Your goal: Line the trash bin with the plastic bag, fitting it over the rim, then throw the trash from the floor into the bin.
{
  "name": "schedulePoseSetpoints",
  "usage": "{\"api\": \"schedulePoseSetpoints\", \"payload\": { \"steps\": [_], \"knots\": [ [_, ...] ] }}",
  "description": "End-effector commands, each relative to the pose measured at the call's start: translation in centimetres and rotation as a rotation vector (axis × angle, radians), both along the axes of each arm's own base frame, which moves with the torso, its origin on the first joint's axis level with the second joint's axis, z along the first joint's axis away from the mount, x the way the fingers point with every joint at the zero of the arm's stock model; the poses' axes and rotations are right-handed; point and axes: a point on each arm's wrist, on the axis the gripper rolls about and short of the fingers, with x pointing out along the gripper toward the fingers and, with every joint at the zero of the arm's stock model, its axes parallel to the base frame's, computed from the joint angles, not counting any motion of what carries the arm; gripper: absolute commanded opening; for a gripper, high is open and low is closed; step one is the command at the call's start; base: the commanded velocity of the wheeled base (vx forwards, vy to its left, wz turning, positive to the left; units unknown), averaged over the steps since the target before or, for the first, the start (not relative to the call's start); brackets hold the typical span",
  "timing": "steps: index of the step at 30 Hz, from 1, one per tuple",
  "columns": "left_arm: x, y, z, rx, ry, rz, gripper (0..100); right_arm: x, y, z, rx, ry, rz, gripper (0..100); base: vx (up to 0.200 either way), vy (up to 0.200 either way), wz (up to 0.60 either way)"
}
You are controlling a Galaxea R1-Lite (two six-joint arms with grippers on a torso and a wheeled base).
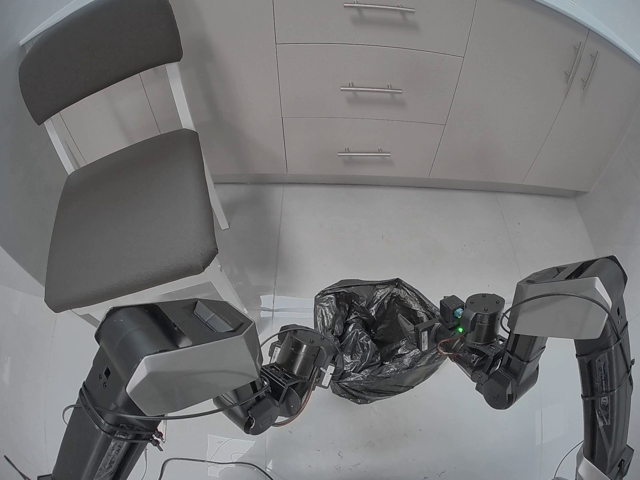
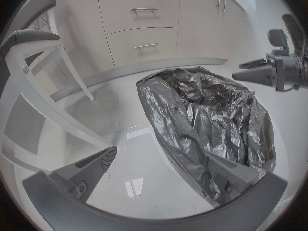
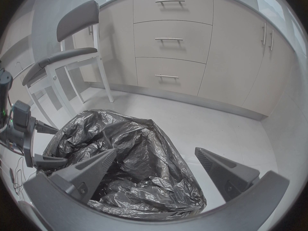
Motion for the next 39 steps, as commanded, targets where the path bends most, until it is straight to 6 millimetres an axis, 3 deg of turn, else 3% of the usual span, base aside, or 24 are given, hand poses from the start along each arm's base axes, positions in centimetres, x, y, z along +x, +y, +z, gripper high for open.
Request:
{"api": "schedulePoseSetpoints", "payload": {
  "steps": [1, 15, 29, 30, 39],
  "knots": [
    [0.6, -0.1, 0.9, -0.018, -0.020, 0.008, 100, 0.0, 0.0, -0.1, 0.001, -0.009, 0.000, 100, 0.000, 0.000, 0.00],
    [0.1, 1.1, 1.7, 0.045, 0.063, 0.031, 100, 0.0, 0.0, -0.1, 0.001, -0.011, -0.002, 100, 0.000, 0.000, 0.00],
    [0.3, 0.8, 2.0, 0.001, 0.059, 0.046, 100, 0.2, 0.0, -0.3, 0.001, -0.011, -0.003, 100, 0.000, 0.000, 0.00],
    [0.4, 0.8, 1.9, 0.001, 0.059, 0.046, 0, 0.2, 0.0, -0.3, 0.001, -0.011, -0.003, 100, 0.000, 0.000, 0.00],
    [0.3, 0.8, 2.0, -0.001, 0.055, 0.047, 0, 0.2, 0.0, -0.3, 0.001, -0.010, -0.003, 100, 0.000, 0.000, 0.00]
  ]
}}
